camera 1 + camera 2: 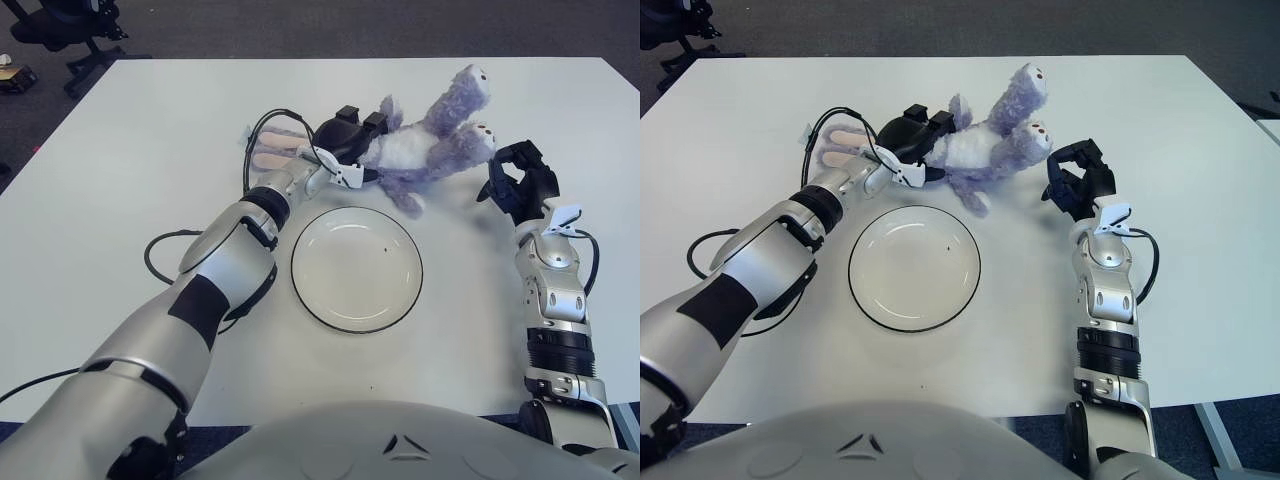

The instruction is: Put the doll into the plate.

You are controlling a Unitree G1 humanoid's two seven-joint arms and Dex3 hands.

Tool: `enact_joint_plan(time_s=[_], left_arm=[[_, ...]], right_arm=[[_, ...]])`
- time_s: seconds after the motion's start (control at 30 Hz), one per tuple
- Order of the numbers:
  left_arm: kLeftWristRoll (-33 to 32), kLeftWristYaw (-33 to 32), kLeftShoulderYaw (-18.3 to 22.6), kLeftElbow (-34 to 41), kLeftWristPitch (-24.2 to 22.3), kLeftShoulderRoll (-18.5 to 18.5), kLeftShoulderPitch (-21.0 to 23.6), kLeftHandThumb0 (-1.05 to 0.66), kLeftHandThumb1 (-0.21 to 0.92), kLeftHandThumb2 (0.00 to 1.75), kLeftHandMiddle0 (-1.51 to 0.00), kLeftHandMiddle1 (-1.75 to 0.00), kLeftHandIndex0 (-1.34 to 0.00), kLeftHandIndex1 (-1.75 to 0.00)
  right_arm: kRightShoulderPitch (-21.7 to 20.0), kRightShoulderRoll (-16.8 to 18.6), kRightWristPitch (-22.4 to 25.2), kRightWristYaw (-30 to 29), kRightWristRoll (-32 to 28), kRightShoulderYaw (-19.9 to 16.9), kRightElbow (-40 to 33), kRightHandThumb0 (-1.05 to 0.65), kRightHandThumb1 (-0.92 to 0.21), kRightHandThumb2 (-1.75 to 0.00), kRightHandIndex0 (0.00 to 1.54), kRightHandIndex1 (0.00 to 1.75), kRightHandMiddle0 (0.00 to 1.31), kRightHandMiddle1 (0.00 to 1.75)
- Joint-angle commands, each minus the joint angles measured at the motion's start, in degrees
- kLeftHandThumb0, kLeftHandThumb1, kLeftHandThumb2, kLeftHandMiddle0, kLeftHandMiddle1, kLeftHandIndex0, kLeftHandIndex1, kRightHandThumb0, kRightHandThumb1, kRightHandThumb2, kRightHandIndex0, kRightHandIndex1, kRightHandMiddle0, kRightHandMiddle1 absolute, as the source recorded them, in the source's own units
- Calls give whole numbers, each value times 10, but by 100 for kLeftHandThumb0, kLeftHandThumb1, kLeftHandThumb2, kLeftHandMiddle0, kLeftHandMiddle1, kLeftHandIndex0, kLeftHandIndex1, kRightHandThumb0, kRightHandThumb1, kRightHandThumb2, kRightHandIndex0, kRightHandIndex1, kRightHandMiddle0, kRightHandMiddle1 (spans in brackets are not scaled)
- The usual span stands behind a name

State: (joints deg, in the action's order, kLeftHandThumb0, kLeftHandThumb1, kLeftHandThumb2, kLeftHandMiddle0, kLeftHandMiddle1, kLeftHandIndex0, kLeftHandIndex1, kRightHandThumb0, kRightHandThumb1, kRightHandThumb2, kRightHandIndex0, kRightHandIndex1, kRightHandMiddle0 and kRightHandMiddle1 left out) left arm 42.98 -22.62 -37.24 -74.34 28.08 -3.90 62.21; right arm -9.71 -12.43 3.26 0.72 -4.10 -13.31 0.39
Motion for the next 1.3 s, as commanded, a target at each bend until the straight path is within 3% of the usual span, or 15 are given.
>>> enact_joint_plan(time_s=[0.0,0.7,1.27], left_arm=[[0,14,3,-9,1,-12,-16,44,42,118,-53,-175,-59,-175],[-61,79,69,14,55,-47,17,44,40,120,-54,-175,-59,-175],[-101,153,118,42,58,-68,33,45,37,124,-56,-175,-60,-175]], right_arm=[[1,2,4,5,-9,-2,-5,-35,-92,-45,82,171,28,168],[-4,-1,9,11,-17,-5,2,-35,-92,-45,82,171,28,168],[-9,-2,12,8,-13,-5,8,-35,-92,-44,82,171,28,167]])
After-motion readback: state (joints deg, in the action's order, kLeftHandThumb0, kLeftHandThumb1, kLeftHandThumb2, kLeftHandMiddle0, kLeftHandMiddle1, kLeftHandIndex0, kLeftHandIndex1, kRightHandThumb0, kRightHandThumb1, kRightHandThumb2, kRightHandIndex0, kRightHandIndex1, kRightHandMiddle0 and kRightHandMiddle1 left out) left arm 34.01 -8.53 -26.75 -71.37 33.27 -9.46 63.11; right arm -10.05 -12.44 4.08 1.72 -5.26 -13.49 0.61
